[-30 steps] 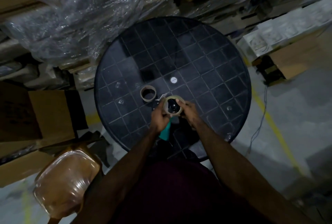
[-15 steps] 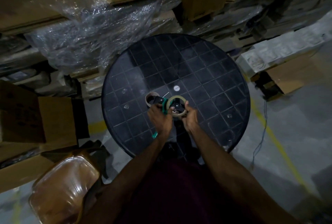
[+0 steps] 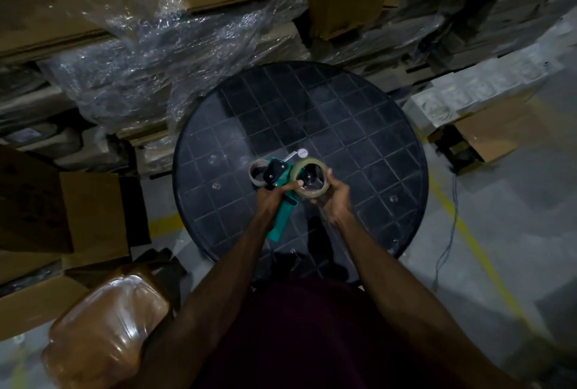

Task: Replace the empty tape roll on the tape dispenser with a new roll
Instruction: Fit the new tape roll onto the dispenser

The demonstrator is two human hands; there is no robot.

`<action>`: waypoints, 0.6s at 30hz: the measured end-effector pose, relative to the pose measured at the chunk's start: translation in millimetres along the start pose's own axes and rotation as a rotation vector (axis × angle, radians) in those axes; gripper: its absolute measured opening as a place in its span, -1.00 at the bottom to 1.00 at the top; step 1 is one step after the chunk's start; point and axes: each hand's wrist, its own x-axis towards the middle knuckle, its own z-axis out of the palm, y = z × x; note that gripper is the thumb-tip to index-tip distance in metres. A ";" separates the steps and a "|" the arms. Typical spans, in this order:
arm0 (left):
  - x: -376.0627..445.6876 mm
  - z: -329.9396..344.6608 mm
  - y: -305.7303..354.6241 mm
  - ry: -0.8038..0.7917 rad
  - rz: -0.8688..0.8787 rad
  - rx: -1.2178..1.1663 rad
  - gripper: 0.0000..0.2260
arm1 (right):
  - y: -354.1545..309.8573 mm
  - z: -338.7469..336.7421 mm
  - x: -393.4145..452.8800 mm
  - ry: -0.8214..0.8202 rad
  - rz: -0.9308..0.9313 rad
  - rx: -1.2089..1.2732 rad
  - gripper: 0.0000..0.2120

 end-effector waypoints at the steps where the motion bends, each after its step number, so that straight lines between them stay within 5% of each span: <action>1: -0.6 0.1 0.9 -0.003 0.011 0.002 -0.61 | -3.2 -1.3 -1.6 -0.024 -0.004 -0.033 -0.52; 6: -9.1 3.6 7.4 -0.049 0.041 0.000 -0.62 | -16.1 -5.4 0.3 -0.150 -0.094 -0.145 -0.53; 18: -16.3 7.0 6.5 -0.010 0.091 -0.055 -0.71 | -2.1 10.7 2.3 0.005 -0.054 -0.047 -0.26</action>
